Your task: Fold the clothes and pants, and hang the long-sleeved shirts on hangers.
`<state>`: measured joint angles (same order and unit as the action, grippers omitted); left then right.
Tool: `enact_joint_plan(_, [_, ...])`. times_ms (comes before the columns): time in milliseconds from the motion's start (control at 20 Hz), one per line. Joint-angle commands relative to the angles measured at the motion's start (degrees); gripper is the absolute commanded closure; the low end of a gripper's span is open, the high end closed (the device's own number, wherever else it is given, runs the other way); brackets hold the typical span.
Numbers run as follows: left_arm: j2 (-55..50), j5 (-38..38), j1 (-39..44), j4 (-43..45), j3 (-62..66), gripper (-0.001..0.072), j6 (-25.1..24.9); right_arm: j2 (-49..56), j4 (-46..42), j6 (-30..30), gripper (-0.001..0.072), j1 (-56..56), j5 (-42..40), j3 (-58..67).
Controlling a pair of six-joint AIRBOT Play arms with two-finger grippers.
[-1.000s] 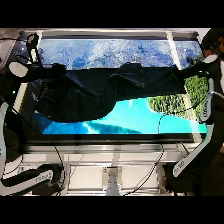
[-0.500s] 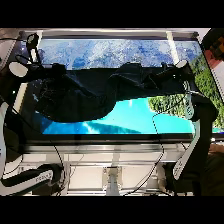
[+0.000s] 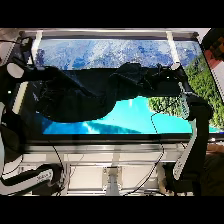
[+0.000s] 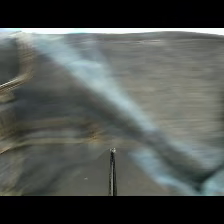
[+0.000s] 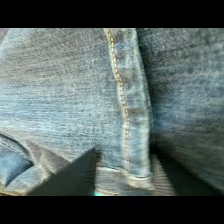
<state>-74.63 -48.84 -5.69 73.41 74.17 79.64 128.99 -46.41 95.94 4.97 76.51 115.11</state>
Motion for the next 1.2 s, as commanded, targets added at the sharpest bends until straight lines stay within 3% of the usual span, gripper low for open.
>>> enact_joint_plan(0, [0.02, -6.08, -7.32, 3.96, -0.24, 0.0677, 2.84, 0.17, -0.26, -1.29, 0.0579, -0.33, 0.24, 0.13])
enact_joint_plan(50, [0.02, -8.28, -9.73, 3.96, -0.55, 0.0677, 2.62, 0.09, -0.22, -1.90, 0.0685, -0.33, 0.72, 0.24])
enact_joint_plan(300, [-0.52, -18.18, -17.05, 3.98, -3.67, 0.0669, -7.48, -0.72, -0.33, -2.58, 0.0690, -0.31, 3.85, 3.80])
enact_joint_plan(350, [-0.85, -18.62, -17.03, 4.22, -4.20, 0.0598, -12.22, -1.44, -0.35, -2.58, 0.0690, -0.17, 3.93, 3.82])
enact_joint_plan(450, [-1.86, -18.51, -16.83, 4.15, -4.39, 0.0332, -19.98, -3.19, -0.31, -2.58, 0.0691, 0.24, 4.55, 3.80])
enact_joint_plan(650, [-4.85, -16.85, -16.92, 5.99, -4.37, 0.0333, -24.74, -7.65, -0.37, -3.13, 0.0690, 2.78, 7.93, 3.80])
enact_joint_plan(850, [-9.49, -15.32, -16.92, 7.61, -4.37, 0.0333, -25.38, -11.85, -0.37, -3.69, 0.0690, 5.64, 10.36, 3.80])
enact_joint_plan(1150, [-12.66, -4.61, -16.90, 7.37, -4.35, 0.0333, -27.65, -13.46, -0.44, -3.72, 0.0690, 6.43, 13.07, 3.76])
